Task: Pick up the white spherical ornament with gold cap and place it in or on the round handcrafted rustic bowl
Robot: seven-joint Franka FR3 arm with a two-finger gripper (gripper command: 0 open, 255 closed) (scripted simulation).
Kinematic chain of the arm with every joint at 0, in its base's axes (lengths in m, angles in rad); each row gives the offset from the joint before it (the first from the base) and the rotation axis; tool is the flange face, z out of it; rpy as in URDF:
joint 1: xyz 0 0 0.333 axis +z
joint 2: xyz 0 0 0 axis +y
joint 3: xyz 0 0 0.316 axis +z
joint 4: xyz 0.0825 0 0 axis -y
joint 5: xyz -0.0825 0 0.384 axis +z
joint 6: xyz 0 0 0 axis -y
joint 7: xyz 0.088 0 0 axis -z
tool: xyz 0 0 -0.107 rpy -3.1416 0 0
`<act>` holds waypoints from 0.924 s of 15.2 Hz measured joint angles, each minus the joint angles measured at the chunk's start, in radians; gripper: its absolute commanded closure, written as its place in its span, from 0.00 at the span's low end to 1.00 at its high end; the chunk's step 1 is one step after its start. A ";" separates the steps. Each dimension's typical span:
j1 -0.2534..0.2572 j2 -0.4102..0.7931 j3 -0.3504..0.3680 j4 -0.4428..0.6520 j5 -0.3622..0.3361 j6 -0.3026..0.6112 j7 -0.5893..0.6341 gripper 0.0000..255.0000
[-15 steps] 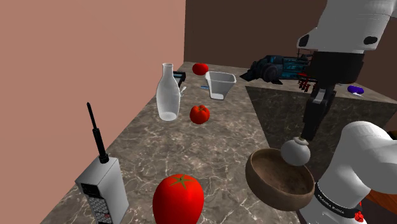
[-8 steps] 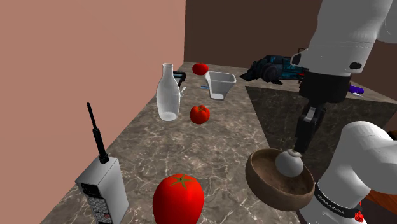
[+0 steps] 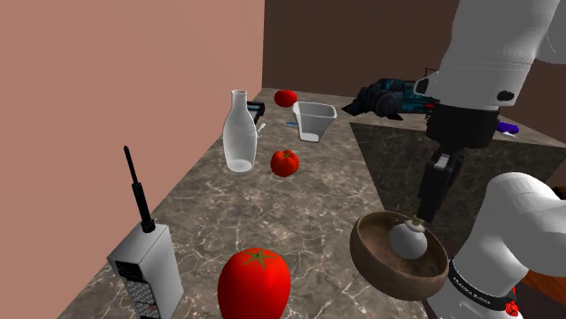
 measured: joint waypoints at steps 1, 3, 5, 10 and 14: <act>0.000 0.000 0.000 0.000 0.000 0.000 0.000 0.00; 0.000 0.000 0.000 0.000 0.000 0.000 0.000 0.00; 0.000 0.000 0.000 0.000 0.000 0.000 0.000 0.00; -0.018 0.052 -0.036 0.133 -0.036 -0.082 0.006 0.00; -0.018 0.053 -0.040 0.145 -0.039 -0.094 0.008 0.00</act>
